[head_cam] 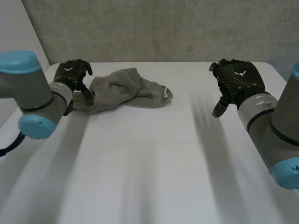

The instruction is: Fold the towel.

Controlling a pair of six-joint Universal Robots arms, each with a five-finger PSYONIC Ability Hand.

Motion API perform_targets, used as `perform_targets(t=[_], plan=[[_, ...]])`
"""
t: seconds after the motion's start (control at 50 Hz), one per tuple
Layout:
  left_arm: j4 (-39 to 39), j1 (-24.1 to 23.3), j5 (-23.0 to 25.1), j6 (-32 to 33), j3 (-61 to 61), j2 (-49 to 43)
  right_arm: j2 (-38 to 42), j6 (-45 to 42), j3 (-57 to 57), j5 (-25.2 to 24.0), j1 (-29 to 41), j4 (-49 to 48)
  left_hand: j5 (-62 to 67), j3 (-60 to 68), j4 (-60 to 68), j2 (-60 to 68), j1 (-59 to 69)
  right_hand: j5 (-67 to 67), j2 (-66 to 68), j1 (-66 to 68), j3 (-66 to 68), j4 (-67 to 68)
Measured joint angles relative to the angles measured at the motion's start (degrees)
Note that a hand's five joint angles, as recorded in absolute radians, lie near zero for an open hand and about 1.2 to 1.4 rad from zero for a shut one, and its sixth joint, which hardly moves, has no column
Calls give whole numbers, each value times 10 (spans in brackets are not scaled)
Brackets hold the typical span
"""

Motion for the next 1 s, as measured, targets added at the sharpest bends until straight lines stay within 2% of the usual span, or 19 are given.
perform_targets(t=[0.06,0.2,0.28,0.32,0.34,0.36,0.38,0.4,0.42,0.46,0.64,0.88,1.0], plan=[[17,-1,1,24,23,-39,6,-4,1,0,0,0,-3,-4,-2,-3,-3,0,0,0,0,0],[36,-4,2,151,92,-157,23,-12,0,0,-1,-1,-4,-7,-3,-5,-5,0,0,0,0,0],[36,-5,2,193,111,-191,29,-12,-1,-1,-1,-2,9,-1,3,3,0,0,0,0,-2,0],[36,-5,1,200,115,-196,32,-12,-1,-1,-1,-3,123,115,109,122,113,0,0,0,-2,0],[35,-5,1,202,116,-197,34,-12,-2,-1,-1,-3,223,234,240,243,232,0,0,0,-2,0],[35,-5,1,202,115,-197,36,-12,-2,-1,-1,-3,278,331,338,343,304,0,0,0,-2,0],[35,-6,0,202,115,-197,37,-12,-2,-1,-1,-4,296,366,375,379,333,0,0,0,-2,0],[34,-6,-1,198,113,-194,39,-12,-2,-1,-1,-4,354,497,506,510,437,0,0,0,-2,0],[34,-7,-2,193,111,-190,41,-13,-2,-1,-1,-4,402,555,561,564,490,0,0,0,-2,0],[34,-8,-2,177,105,-175,44,-13,-2,-2,-1,-4,464,583,592,591,513,0,0,0,-2,0],[50,-29,0,69,8,-45,45,-29,2,-2,1,-4,464,584,595,592,530,0,0,0,-2,0],[68,-105,16,55,-173,88,40,-36,1,-2,1,-1,463,585,595,592,535,0,0,0,-2,0],[66,-157,62,56,-303,170,38,-36,-2,-17,-1,1,463,585,598,592,537,0,0,0,-2,0]])
